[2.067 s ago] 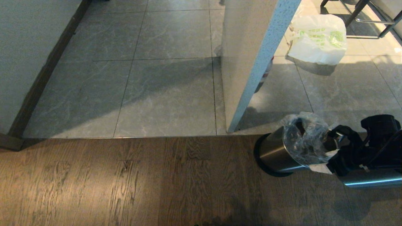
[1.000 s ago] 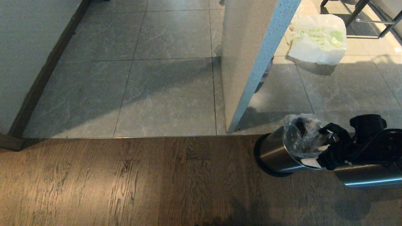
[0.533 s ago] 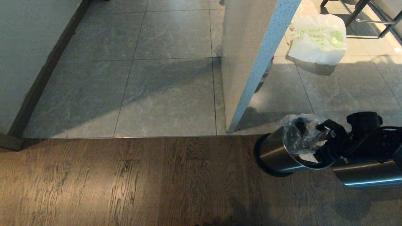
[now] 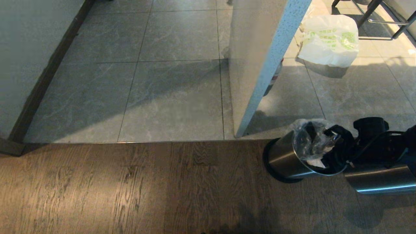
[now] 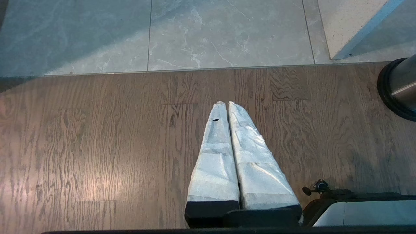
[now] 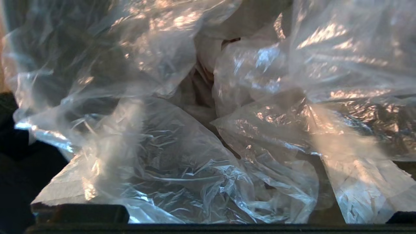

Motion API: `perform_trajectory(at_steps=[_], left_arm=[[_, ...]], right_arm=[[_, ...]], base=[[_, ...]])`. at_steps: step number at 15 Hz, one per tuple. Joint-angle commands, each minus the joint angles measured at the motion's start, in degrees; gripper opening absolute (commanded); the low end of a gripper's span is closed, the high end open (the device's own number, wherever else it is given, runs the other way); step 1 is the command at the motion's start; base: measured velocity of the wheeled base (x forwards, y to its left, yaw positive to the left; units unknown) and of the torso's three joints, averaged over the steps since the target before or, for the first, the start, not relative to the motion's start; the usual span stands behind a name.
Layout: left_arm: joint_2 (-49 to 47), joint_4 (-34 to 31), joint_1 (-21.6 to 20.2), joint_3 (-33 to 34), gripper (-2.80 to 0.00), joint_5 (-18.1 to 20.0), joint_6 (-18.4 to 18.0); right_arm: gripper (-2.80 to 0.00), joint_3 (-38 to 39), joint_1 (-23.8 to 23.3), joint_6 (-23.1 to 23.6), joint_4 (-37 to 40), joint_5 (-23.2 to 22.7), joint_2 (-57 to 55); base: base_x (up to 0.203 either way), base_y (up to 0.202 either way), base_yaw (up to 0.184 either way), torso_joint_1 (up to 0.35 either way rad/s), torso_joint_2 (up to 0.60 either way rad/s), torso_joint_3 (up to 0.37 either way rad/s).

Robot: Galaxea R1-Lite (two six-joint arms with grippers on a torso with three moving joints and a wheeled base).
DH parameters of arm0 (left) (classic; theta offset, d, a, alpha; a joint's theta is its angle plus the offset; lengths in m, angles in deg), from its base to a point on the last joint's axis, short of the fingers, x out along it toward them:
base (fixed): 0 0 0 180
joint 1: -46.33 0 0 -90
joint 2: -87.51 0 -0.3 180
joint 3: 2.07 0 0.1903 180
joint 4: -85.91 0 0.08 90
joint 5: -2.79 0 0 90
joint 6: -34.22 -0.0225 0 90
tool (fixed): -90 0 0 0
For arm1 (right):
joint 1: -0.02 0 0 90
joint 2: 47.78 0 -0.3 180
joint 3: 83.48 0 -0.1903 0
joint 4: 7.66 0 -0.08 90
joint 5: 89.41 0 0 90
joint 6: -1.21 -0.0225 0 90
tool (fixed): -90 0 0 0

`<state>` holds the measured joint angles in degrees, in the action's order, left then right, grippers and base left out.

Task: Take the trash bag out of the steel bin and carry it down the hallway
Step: Pick up the trash bag

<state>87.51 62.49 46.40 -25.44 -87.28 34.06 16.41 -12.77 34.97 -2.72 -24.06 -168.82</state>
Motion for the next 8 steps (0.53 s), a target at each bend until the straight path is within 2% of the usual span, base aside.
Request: perform_trajectory(at_steps=[1,4,8], left_arm=[[0.0,-0.04,0.01,0.0,-2.8,-0.01,-0.01],[0.0,-0.02,0.01,0.0,-2.8,-0.01,-0.01],[0.0,-0.04,0.01,0.0,-2.8,-0.01,-0.01]], right_arm=[[0.0,-1.38,0.51,-1.48,-1.29,-0.16,-1.82],[0.0,-4.81,2.28,-6.51,-5.37,0.11,-4.64],[0.0,-7.06,3.08,-7.13,-6.62,0.04,-7.28]], base=[[0.0,0.0,0.0,0.0,0.0,0.0],[0.0,0.0,0.0,0.0,0.0,0.0],[0.0,0.0,0.0,0.0,0.0,0.0]])
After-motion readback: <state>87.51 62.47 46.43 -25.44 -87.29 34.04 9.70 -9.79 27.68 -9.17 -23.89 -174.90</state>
